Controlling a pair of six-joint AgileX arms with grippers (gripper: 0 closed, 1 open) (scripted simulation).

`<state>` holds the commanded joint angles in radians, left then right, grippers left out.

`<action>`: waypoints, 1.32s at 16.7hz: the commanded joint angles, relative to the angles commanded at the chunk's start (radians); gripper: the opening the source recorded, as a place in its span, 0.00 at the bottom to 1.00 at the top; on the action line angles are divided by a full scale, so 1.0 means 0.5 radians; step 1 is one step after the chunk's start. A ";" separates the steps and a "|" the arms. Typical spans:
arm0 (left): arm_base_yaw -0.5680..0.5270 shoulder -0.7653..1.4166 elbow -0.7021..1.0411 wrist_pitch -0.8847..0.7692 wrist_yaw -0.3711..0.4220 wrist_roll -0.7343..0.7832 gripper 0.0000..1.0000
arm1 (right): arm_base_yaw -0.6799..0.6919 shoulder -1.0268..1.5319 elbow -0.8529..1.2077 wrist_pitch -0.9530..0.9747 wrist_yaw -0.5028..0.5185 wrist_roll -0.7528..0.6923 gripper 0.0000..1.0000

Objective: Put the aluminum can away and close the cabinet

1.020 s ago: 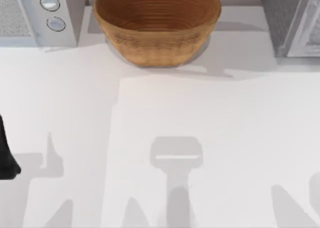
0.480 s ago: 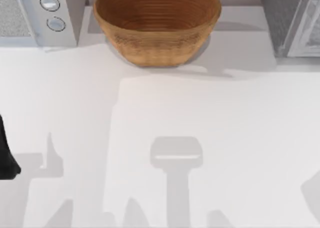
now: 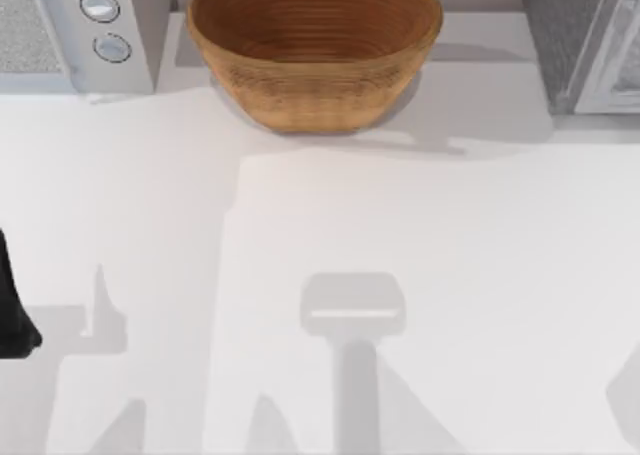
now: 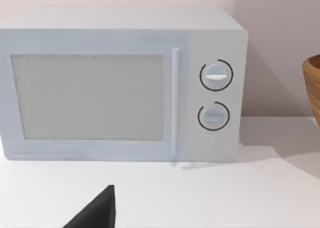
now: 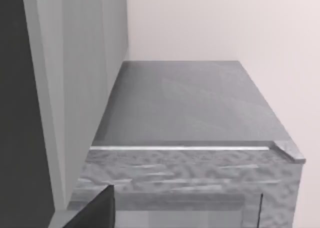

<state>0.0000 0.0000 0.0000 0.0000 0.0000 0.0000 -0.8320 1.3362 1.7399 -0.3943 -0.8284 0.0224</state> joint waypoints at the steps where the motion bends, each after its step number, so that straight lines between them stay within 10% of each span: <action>1: 0.000 0.000 0.000 0.000 0.000 0.000 1.00 | 0.122 -0.004 -0.002 -0.004 0.122 0.000 1.00; 15: 0.000 0.000 0.000 0.000 0.000 0.000 1.00 | 2.190 -0.067 -0.031 -0.077 2.189 0.001 1.00; 22: 0.000 0.000 0.000 0.000 0.000 0.000 1.00 | 2.545 -0.078 -0.037 -0.089 2.544 0.001 1.00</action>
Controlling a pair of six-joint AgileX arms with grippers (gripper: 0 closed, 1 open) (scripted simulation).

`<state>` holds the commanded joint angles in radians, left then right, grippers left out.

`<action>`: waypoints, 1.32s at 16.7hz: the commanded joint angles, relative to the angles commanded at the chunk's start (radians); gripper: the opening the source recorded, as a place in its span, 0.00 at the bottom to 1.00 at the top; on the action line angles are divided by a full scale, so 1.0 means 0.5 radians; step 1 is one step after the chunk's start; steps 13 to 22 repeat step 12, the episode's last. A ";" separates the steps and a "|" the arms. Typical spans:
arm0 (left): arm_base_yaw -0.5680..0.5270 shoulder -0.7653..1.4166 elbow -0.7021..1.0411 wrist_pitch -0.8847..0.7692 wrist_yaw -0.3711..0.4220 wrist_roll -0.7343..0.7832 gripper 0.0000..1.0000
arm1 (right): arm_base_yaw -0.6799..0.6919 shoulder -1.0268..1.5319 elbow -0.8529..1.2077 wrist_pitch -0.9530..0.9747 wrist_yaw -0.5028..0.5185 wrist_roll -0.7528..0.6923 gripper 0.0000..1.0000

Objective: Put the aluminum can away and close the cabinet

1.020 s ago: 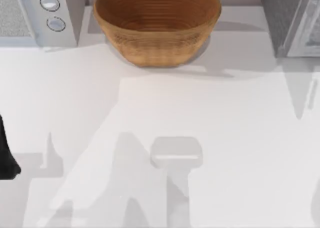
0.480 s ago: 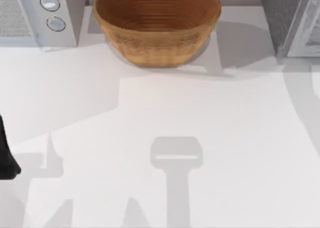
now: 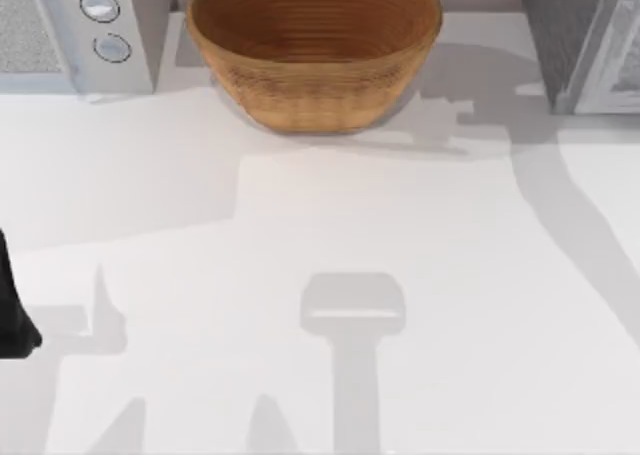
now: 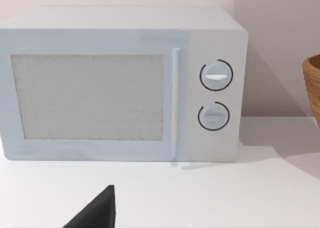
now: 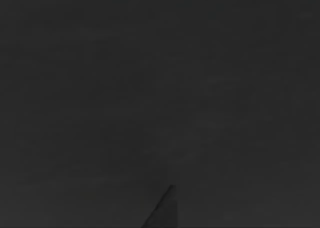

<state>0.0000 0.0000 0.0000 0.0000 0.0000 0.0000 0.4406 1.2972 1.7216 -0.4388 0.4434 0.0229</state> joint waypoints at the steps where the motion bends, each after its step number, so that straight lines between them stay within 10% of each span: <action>1: 0.000 0.000 0.000 0.000 0.000 0.000 1.00 | 0.000 0.000 0.000 0.000 0.000 0.000 1.00; 22: 0.000 0.000 0.000 0.000 0.000 0.000 1.00 | -0.206 0.261 0.224 0.077 -0.130 -0.020 1.00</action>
